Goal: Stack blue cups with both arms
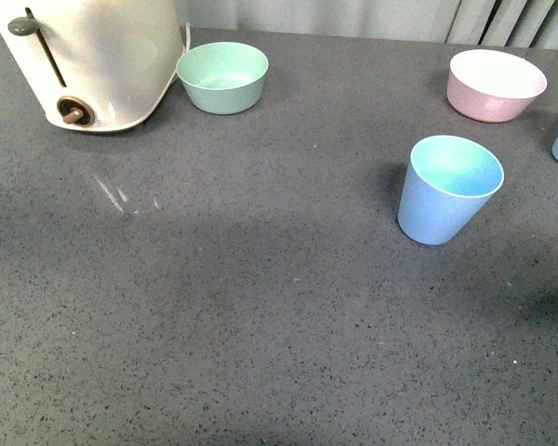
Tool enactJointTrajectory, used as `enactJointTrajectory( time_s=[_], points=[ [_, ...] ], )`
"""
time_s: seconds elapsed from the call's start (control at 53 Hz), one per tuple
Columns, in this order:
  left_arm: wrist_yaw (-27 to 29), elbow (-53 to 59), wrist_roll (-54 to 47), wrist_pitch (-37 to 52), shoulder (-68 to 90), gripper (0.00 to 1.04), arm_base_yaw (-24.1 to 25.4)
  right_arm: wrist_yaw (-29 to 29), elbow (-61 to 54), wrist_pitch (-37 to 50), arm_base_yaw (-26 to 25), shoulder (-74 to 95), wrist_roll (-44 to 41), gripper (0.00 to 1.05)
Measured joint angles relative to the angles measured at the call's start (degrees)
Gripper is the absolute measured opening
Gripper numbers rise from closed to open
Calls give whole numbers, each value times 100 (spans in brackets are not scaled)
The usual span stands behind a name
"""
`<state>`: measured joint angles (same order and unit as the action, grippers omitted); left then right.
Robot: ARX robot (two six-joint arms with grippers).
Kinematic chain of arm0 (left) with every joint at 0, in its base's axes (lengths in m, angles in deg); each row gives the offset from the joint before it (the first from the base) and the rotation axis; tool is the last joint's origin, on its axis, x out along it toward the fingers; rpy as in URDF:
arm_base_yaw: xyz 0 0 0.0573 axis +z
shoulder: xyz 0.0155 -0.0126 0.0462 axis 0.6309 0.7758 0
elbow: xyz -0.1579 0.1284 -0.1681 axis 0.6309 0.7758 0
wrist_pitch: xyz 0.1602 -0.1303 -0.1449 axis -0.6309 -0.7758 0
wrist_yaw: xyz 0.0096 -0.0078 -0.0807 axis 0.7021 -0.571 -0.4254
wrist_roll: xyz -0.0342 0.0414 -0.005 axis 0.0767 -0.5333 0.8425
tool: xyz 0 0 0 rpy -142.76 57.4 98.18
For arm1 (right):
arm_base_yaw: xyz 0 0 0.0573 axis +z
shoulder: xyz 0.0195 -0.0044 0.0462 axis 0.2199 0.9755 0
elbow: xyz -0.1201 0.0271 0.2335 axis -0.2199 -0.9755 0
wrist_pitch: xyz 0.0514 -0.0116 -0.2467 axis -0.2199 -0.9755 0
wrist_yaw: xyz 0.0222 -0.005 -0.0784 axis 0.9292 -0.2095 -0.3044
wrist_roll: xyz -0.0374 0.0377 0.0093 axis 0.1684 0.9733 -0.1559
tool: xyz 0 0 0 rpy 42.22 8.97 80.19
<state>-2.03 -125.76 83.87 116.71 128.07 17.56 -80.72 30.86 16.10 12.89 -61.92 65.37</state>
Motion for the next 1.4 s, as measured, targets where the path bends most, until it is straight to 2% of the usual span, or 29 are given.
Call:
enactJointTrajectory(
  time_s=[0.113,0.321,0.585,0.849,0.906,1.0,1.396],
  points=[
    [-367,925,-509,332,-857,35,697,13,-2,0,0,0,0,96],
    [-852,1919,-748,356,-1550,1,1027,20,0,0,0,0,0,96],
    [-1174,2608,-793,216,-2439,2,1364,17,0,0,0,0,0,96],
    [-1482,3152,-800,-352,-3530,2,1659,15,0,0,0,0,0,96],
    [-1836,3292,-811,-203,-3576,2,1880,15,0,0,0,0,0,96],
    [-1878,3484,-813,-221,-3727,2,2103,15,-2,0,0,0,0,96],
    [-1939,3650,-815,-1812,-5556,2,2133,17,0,0,0,0,0,96]
  ],
)
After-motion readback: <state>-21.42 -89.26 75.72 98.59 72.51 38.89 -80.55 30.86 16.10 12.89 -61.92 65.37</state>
